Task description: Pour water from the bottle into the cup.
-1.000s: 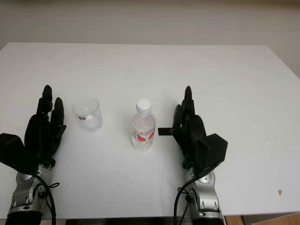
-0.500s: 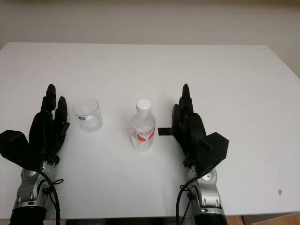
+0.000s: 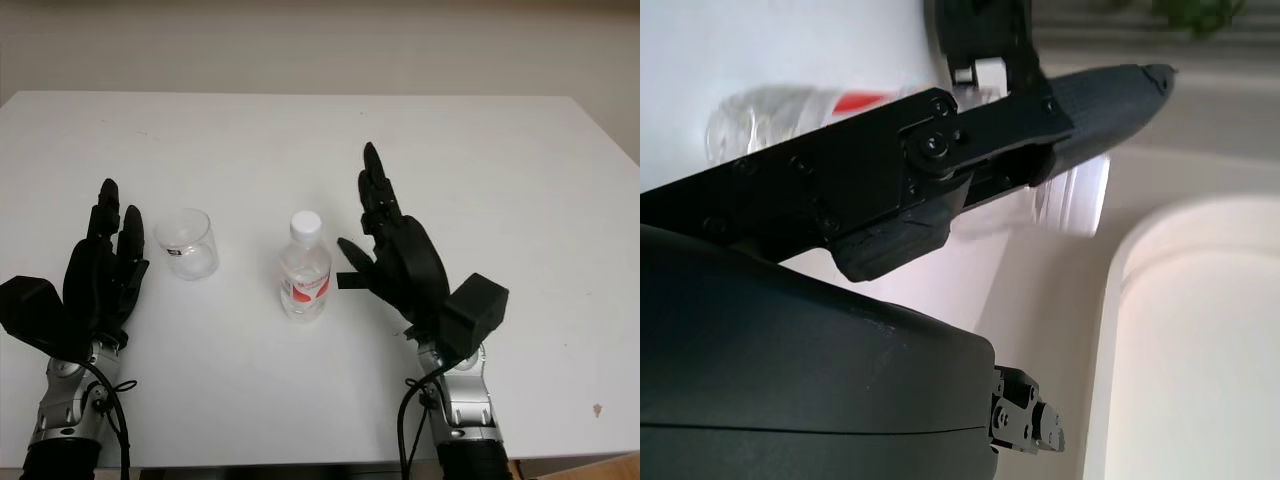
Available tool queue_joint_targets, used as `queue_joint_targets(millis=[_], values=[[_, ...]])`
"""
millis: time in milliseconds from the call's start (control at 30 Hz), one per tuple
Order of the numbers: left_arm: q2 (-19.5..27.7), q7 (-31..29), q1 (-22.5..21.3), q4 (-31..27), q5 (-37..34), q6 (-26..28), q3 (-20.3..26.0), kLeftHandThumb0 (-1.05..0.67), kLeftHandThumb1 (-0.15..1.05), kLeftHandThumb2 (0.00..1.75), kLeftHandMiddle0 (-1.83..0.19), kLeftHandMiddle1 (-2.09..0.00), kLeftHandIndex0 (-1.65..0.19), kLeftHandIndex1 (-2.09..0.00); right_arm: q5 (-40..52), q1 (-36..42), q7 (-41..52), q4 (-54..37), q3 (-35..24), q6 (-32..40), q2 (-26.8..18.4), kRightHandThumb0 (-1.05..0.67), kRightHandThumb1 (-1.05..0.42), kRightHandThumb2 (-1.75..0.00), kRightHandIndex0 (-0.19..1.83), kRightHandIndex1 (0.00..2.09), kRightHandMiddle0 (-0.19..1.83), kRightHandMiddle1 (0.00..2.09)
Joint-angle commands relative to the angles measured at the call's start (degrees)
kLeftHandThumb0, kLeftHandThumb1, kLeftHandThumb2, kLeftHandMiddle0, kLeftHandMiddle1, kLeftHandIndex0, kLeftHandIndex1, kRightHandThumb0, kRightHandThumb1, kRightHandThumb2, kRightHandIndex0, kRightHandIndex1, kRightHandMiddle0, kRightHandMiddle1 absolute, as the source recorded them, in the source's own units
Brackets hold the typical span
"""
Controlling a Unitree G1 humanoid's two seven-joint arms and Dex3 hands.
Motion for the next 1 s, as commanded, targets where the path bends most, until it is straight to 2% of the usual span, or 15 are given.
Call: queue_joint_targets(millis=[0,133,533,967], values=[[0.24,-0.07,-0.98,-0.54,0.07,-0.32,-0.01,-0.65,1.05,0.49,0.13,-0.05,0.14,-0.05,0.53,0.24,0.59,-1.62,0.58,1.36,-0.36,-1.05,-0.97,-0.04,-0.19,0.0,-0.19,0.0],[0.2,0.16,-0.85,-1.12,0.27,-0.03,-0.16,-0.65,1.05,0.5,0.13,-0.06,0.13,-0.05,-1.08,-0.01,0.13,-1.05,2.22,2.56,-0.09,-1.05,-0.93,-0.03,-0.19,0.0,-0.19,0.0],[0.22,-0.05,-0.73,-0.95,0.32,-0.69,-0.09,-0.64,1.05,0.5,0.13,-0.05,0.13,-0.05,-3.59,-3.51,0.6,9.36,5.52,0.39,3.12,-1.02,-0.85,-0.04,-0.19,0.0,-0.19,0.0],[0.0,0.02,-0.76,-0.5,0.22,-1.32,0.08,-0.63,1.05,0.5,0.13,-0.05,0.14,-0.05,-5.01,-4.27,-0.83,14.02,5.69,-1.4,5.61,-0.96,-0.82,-0.05,-0.19,0.0,-0.19,0.0]])
